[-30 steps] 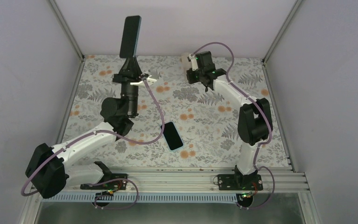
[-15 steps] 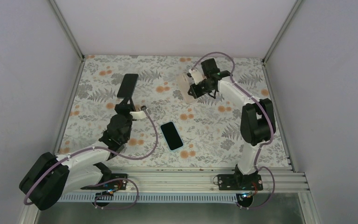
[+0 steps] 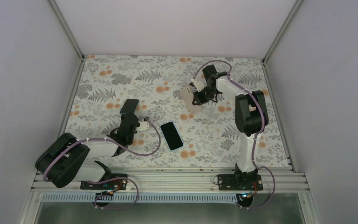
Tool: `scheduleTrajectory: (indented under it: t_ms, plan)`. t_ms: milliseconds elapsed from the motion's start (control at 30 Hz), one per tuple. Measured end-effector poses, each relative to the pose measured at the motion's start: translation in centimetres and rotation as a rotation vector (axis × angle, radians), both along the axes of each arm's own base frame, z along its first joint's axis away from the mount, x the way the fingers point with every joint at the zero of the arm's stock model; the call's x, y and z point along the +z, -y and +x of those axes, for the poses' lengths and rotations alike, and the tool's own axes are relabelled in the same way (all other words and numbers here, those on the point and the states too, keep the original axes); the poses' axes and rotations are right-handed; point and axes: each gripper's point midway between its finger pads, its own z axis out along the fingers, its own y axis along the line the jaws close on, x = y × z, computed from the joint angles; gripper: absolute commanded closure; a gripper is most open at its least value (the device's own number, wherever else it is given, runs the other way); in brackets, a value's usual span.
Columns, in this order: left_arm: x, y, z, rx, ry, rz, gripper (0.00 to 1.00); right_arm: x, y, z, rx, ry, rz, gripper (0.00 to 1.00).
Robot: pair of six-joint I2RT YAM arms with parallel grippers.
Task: Take the phone out of the phone case
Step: Place the phone case at the center of the board, then pick up the phone at the center of the board.
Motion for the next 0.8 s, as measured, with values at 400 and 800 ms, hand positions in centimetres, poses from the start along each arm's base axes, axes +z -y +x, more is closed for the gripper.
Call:
scheduleTrajectory:
  t_ms: [400,800]
  plan:
    - [-2.5,1.2,-0.5,-0.009,-0.19,-0.04,0.28,-0.4,5.2,1.1,-0.064,-0.006,-0.168,0.36]
    - [-2.2,3.9,-2.0,-0.024,-0.524,-0.201,0.0,10.8,4.1,-1.6,0.053,0.336,-0.365,0.0]
